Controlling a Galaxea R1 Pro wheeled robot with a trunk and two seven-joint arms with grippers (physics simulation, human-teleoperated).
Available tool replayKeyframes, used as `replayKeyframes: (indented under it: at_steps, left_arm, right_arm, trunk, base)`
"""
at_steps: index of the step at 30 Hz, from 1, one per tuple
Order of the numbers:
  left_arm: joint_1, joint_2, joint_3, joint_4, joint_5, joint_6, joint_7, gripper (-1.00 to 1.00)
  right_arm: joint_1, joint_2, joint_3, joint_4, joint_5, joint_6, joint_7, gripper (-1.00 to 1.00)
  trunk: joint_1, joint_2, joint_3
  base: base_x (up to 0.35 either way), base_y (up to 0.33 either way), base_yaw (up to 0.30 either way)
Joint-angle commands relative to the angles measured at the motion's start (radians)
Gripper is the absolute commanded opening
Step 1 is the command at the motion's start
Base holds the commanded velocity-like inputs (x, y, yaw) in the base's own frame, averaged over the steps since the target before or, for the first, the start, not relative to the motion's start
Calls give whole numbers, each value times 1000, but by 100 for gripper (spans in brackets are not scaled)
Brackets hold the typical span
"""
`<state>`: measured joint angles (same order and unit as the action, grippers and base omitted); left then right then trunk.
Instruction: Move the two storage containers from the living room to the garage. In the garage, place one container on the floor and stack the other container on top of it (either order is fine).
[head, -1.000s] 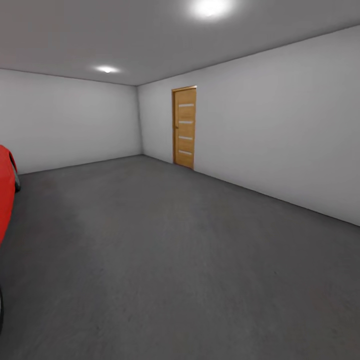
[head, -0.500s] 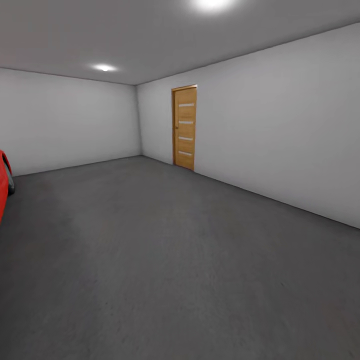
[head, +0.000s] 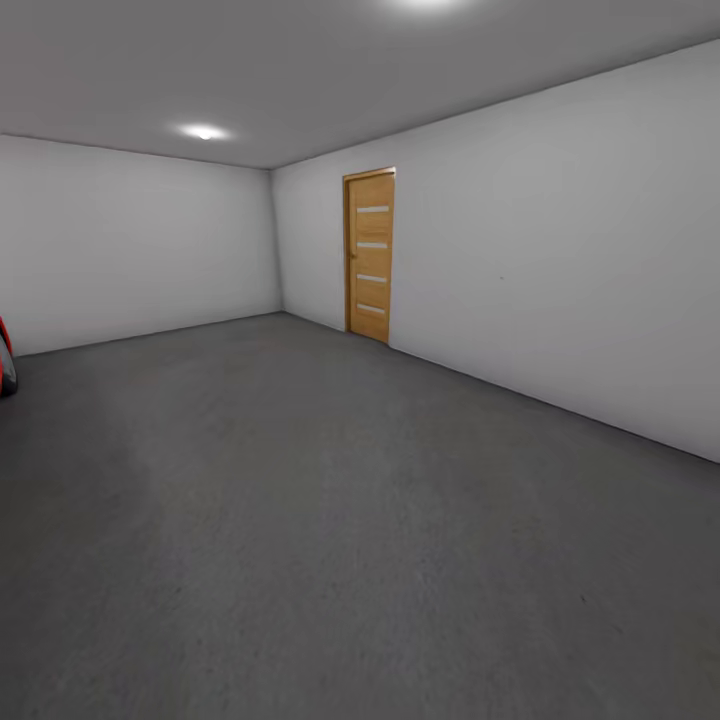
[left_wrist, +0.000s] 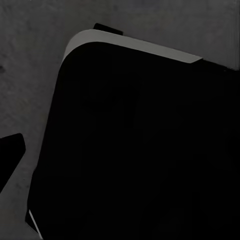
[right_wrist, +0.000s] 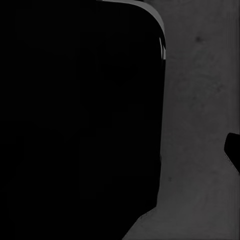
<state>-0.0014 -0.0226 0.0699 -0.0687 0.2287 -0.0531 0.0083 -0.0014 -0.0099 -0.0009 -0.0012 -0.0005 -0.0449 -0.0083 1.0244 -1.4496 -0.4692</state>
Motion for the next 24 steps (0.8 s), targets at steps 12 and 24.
replayKeyframes:
  at_steps: [12, 24]
  left_arm:
    - [0, 0, 4, 1, 31, -1, 1, 100]
    - [0, 0, 5, 1, 31, -2, 1, 100]
  right_arm:
    - [0, -1, 2, 0, 2, -3, -1, 100]
    - [0, 0, 0, 1, 1, -3, -1, 100]
  trunk:
    - [1, 0, -1]
    - [1, 0, -1]
  base:
    - [321, 0, 0]
    - [321, 0, 0]
